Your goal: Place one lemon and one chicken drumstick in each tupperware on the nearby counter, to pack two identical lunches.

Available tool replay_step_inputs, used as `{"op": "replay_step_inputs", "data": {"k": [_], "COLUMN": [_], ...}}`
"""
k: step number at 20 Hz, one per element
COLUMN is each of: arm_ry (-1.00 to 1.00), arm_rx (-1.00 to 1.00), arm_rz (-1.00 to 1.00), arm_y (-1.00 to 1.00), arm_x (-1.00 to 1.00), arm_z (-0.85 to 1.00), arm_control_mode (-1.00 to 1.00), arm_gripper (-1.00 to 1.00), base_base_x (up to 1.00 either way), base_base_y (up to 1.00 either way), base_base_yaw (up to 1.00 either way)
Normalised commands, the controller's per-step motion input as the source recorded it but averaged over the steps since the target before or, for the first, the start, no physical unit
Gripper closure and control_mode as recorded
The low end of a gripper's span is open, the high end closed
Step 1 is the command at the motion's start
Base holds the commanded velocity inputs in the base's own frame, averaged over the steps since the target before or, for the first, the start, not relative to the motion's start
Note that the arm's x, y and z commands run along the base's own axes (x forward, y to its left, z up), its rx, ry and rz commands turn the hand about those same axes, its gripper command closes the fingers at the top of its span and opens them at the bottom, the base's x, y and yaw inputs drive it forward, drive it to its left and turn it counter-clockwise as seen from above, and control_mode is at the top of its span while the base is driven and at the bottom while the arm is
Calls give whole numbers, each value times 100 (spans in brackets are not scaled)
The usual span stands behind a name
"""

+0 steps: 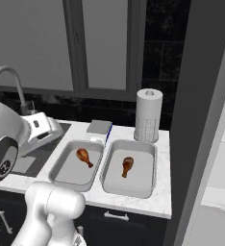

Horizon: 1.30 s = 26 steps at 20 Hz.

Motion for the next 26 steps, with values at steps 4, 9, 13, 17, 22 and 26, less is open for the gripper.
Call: {"op": "replay_step_inputs", "data": {"k": [4, 9, 13, 17, 22, 26], "arm_ry": [0, 0, 0, 0, 0, 0], "arm_rx": [0, 0, 0, 0, 0, 0], "arm_rz": [4, 0, 0, 0, 0, 0], "arm_y": [-2, 0, 0, 0, 0, 0], "arm_x": [-63, 0, 0, 0, 0, 0], "arm_z": [-26, 0, 0, 0, 0, 0], "arm_control_mode": [100, 100, 100, 100, 100, 100], "arm_gripper": [-100, -100, -100, -100, -100, -100], "base_base_x": [-25, -100, -100, -97, -19, 38], "base_base_y": [-16, -92, -100, -100, -96, -68], "base_base_yaw": [0, -2, -7, -10, -7, -1]}}
